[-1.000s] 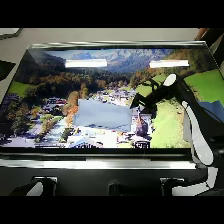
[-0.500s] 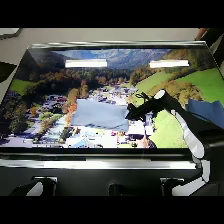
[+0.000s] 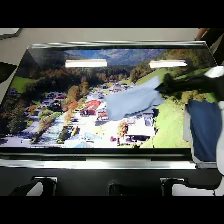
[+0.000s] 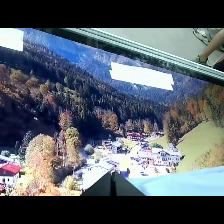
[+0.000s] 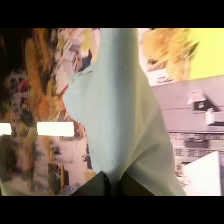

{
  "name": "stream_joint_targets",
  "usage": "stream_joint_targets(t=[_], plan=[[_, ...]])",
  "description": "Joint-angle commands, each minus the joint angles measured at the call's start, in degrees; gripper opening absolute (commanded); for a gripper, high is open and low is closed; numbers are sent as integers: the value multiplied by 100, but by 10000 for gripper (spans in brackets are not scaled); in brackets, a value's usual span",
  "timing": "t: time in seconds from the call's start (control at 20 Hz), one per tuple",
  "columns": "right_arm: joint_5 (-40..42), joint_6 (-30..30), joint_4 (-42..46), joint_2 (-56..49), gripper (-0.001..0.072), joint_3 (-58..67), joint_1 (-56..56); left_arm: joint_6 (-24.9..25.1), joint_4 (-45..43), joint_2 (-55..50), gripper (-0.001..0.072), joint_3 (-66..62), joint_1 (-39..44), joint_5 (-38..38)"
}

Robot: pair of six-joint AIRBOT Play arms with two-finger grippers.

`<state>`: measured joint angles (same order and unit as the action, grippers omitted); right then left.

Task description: Fold the shirts.

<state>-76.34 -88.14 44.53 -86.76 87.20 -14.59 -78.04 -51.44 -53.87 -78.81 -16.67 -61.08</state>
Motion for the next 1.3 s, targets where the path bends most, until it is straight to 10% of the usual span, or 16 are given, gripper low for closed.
stream_joint_targets(t=[0.0, 0.85, 1.25], plan=[[-459, -398, 562, 643, 45, 457, -1333, 0, -2, 4, 29, 0, -2, 0], [-227, -2028, -382, 1690, 46, 533, -4848, 114, -2, 4, 29, 0, -2, 0], [-1104, -2382, 1744, 1740, 45, 533, -4848, 175, -2, 4, 29, 0, -2, -2]])
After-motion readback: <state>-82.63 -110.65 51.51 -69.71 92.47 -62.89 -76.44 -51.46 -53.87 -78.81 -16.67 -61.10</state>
